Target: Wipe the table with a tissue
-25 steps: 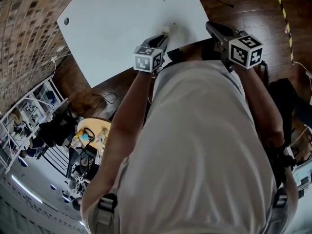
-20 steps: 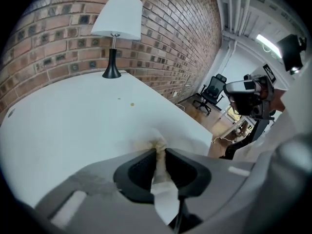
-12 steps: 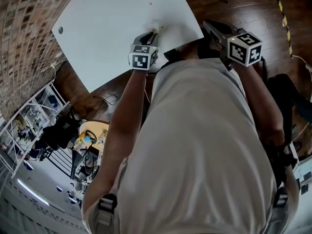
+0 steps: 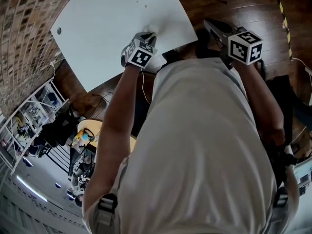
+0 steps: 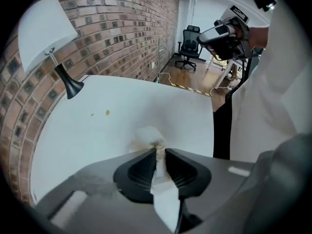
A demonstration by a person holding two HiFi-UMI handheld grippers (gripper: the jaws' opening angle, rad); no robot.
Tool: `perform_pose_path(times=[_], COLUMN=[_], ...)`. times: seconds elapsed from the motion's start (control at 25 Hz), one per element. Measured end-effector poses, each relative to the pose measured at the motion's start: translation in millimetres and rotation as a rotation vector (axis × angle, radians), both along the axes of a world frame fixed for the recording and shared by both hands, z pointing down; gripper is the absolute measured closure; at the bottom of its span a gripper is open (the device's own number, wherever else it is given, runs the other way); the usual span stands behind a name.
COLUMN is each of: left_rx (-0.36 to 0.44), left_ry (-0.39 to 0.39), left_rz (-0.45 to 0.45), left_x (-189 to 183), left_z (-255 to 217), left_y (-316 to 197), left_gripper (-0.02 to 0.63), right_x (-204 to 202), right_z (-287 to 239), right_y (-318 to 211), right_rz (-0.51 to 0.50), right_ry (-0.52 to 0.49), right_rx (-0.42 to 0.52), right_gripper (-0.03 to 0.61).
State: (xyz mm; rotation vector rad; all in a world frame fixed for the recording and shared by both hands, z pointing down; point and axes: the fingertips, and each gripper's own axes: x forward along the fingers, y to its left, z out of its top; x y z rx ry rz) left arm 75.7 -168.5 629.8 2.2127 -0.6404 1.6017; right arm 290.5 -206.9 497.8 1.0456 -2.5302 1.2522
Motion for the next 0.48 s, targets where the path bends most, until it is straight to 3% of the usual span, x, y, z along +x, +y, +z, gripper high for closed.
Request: perform_pose_path(times=[0.48], left_rx=[-0.082], left_ry=[0.002], left_rz=[0.053], left_x=[24.3], left_z=[-1.4], left_y=[-16.9], left_gripper=[0.545], right_x=[27.8], right_z=[7.8], right_y=[-7.3], right_rz=[0.067], right_ry=[-0.065], right_rx=[-0.054], right_gripper=[0.571])
